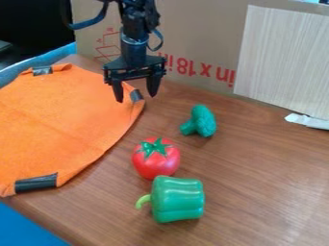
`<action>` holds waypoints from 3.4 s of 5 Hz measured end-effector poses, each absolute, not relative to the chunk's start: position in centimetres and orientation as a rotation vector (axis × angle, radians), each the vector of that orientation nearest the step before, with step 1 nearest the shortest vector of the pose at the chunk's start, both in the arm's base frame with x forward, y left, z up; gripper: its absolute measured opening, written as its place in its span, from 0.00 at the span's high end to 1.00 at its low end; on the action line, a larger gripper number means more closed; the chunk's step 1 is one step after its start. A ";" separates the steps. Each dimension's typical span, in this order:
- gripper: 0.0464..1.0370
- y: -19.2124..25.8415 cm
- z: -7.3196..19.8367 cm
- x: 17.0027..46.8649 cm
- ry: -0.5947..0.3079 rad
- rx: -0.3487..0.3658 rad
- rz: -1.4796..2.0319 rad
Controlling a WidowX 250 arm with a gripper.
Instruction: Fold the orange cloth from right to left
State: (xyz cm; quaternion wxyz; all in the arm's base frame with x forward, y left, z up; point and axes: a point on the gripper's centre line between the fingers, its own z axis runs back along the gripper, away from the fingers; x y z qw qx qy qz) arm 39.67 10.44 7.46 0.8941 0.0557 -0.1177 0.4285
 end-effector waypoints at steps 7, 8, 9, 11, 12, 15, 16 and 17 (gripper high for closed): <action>0.98 11.8 6.0 41.8 -0.237 0.180 0.937; 0.99 12.5 6.3 41.6 -0.218 0.168 0.956; 0.99 13.3 6.2 40.9 -0.177 0.148 0.953; 0.99 14.4 7.2 39.7 -0.149 0.078 0.904; 0.99 15.7 8.1 38.4 -0.150 0.052 0.893; 0.99 19.7 8.6 35.0 -0.212 0.035 0.936; 0.99 21.7 8.7 33.9 -0.231 0.086 0.990; 0.99 23.2 8.7 33.2 -0.246 0.133 1.011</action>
